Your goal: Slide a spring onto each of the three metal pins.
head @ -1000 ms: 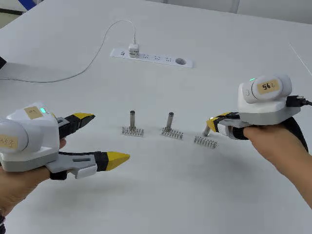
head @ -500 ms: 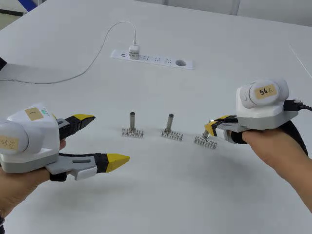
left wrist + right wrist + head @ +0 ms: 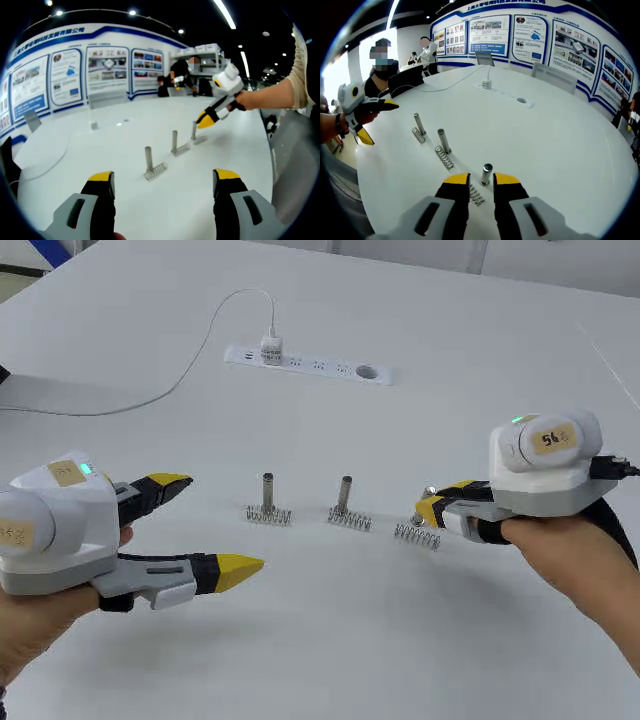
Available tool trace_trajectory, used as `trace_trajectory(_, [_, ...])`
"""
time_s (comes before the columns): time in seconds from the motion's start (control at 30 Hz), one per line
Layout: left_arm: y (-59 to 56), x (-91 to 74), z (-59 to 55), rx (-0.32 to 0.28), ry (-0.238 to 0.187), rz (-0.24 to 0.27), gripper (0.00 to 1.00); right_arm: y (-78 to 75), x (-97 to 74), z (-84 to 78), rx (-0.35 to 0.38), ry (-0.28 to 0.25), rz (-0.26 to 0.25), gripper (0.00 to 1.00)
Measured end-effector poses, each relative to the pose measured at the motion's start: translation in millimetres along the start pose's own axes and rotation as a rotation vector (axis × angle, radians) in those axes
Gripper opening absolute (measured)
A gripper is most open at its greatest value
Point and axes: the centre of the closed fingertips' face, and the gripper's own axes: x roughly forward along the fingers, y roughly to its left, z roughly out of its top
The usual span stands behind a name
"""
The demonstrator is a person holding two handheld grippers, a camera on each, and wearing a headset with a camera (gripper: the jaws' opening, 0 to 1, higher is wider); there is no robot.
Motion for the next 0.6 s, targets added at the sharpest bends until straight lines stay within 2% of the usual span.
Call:
trace_trajectory(0.33, [-0.7,0.3,1.1,0.001,-0.003,0.0,0.81,1.3,-6.2,-6.1,-0.04,0.012,0.031,0.19])
trace_trajectory(0.43, [-1.3,0.3,1.5,0.003,-0.004,-0.001,0.81,6.8,-5.5,-12.2,-0.072,0.035,0.072,0.2])
trace_trajectory(0.47, [-1.5,0.2,1.5,0.001,-0.003,-0.003,0.81,9.8,-3.7,-18.6,-0.103,0.059,0.098,0.2])
trace_trajectory(0.6, [-1.0,-0.7,1.4,0.003,0.0,-0.001,0.81,9.1,0.1,-26.5,-0.127,0.083,0.11,0.21])
